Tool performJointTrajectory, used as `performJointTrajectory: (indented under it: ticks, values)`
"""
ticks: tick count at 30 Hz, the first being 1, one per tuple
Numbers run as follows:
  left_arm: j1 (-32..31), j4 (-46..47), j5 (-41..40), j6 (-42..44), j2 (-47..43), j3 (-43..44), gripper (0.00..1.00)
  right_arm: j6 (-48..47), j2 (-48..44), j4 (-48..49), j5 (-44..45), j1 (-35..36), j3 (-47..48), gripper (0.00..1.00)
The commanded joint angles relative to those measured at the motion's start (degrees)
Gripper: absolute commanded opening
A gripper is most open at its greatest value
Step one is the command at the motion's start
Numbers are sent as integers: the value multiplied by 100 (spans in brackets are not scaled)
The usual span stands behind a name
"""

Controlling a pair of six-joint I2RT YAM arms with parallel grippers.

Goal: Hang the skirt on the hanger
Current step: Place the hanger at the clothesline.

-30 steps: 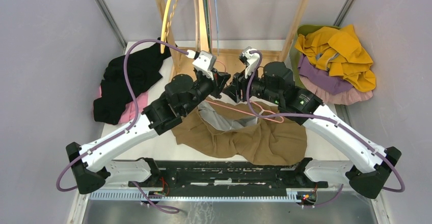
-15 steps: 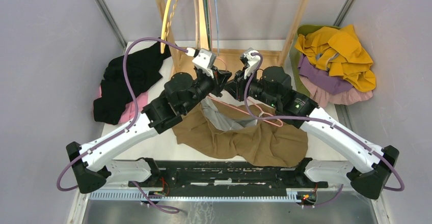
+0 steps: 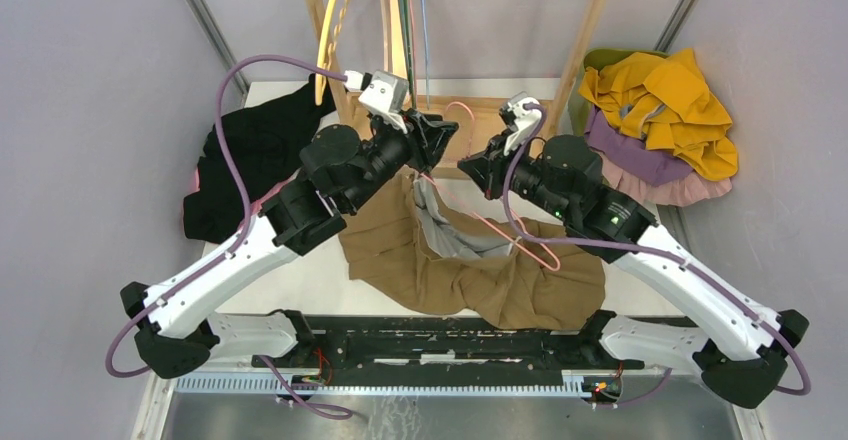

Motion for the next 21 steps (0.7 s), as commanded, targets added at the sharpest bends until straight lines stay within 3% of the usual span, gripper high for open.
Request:
performJointTrajectory:
  ticks: [1, 5, 10, 21]
  values:
    - [-4, -324, -269, -214, -74, 545, 42, -2, -405, -162, 377, -15, 680, 1]
    - [-12, -715, -359, -355, -194, 818, 42, -75, -493, -780, 778, -15, 1240, 1]
    - [-4, -1473, -521, -519, -382, 1207, 42, -288, -148, -1768, 1466, -16, 2673, 1]
    - [-3, -2430, -811, -653, -879, 1406, 40, -874, 2022, -3737, 2598, -74, 7138, 1]
